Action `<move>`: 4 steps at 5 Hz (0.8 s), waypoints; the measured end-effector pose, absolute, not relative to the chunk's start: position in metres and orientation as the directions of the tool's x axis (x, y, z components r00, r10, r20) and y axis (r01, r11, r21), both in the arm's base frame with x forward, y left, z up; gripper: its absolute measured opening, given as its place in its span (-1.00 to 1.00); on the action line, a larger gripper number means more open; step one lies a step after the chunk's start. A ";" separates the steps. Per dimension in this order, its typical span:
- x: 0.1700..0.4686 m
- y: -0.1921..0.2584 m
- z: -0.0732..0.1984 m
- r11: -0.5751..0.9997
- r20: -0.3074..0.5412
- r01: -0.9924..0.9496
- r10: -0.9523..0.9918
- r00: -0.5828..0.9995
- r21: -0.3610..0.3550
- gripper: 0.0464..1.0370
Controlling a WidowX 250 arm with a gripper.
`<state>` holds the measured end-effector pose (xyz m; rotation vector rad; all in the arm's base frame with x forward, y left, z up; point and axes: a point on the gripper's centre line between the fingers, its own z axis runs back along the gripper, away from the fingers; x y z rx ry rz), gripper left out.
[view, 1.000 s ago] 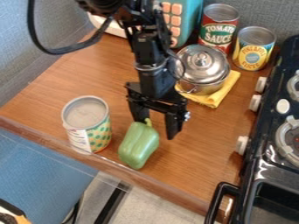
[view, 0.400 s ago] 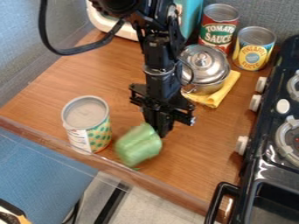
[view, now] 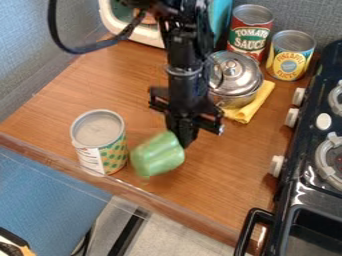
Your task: Move the green capsicum to the left side of the silver pot
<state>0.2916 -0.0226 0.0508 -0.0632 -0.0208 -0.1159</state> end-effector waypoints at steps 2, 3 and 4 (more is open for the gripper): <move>0.354 0.016 0.101 0.996 0.174 0.011 0.004 0.985 -0.085 -0.89; 0.388 0.050 0.090 0.991 0.155 -0.099 0.112 0.982 -0.091 -0.89; 0.415 0.074 0.074 0.984 0.121 -0.165 0.172 0.978 -0.067 -0.89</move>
